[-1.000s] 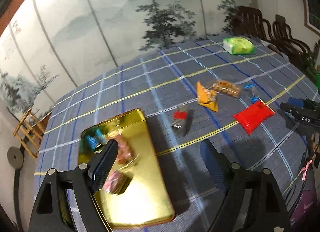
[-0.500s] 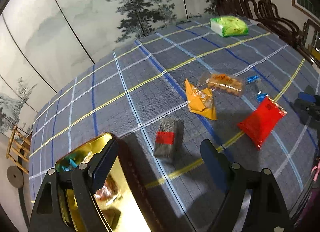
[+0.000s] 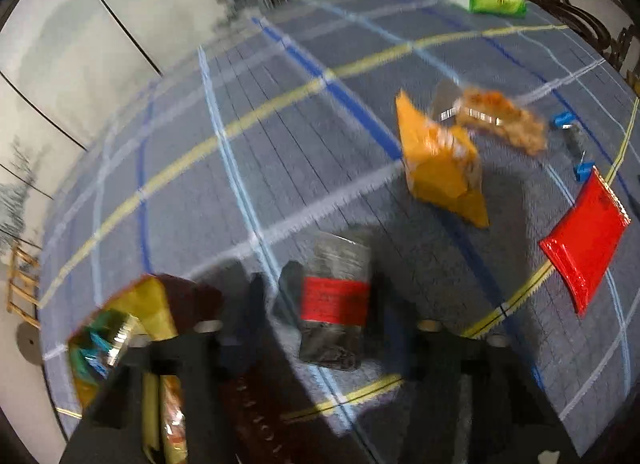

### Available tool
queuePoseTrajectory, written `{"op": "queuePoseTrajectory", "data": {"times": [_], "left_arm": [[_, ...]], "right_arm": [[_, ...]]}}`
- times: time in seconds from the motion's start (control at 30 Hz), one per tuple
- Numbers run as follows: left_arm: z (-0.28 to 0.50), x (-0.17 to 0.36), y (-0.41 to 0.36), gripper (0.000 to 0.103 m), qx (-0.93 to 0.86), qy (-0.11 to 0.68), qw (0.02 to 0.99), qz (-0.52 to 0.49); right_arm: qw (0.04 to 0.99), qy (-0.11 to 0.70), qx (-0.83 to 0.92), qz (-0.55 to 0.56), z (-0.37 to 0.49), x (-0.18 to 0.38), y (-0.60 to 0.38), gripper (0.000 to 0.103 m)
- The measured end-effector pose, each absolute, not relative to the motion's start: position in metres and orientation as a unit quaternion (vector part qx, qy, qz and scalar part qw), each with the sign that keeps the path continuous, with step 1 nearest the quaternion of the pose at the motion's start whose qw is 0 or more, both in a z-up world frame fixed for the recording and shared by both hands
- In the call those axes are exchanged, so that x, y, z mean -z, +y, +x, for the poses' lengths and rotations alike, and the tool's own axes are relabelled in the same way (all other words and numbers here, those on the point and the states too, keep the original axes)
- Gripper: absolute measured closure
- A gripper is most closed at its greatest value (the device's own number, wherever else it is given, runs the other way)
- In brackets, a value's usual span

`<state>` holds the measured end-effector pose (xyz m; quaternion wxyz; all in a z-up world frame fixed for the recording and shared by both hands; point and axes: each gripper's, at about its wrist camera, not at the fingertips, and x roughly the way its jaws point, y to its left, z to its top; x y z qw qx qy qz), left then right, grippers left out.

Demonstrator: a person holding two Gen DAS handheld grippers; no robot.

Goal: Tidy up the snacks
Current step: 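Move the left gripper to the dark seaweed packet and grasp it, then carry the seaweed packet toward the tin with the left gripper while the right gripper grasps the red snack bag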

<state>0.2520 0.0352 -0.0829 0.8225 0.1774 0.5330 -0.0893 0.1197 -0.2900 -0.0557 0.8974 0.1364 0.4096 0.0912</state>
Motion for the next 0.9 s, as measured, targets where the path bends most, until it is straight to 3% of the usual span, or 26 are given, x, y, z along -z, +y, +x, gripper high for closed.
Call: {"op": "queuePoseTrajectory", "data": {"times": [0.03,0.5,0.67,0.9], "left_arm": [[0.253,0.082,0.037,0.080,0.091,0.537,0.822,0.163],[0.143,0.037,0.014,0.080,0.127,0.522,0.841,0.060],[0.113,0.031,0.014,0.080,0.137,0.523,0.839,0.051],[0.091,0.023,0.022,0.080,0.127,0.523,0.842,0.036]], "right_arm": [[0.897,0.409,-0.092,0.139,0.120,0.056,-0.290,0.026],[0.879,0.427,-0.173,0.121,0.123,0.051,-0.281,0.024],[0.857,0.404,-0.316,-0.051,0.123,0.012,-0.228,0.024],[0.764,0.427,-0.418,-0.243,0.153,0.010,-0.156,0.026]]}}
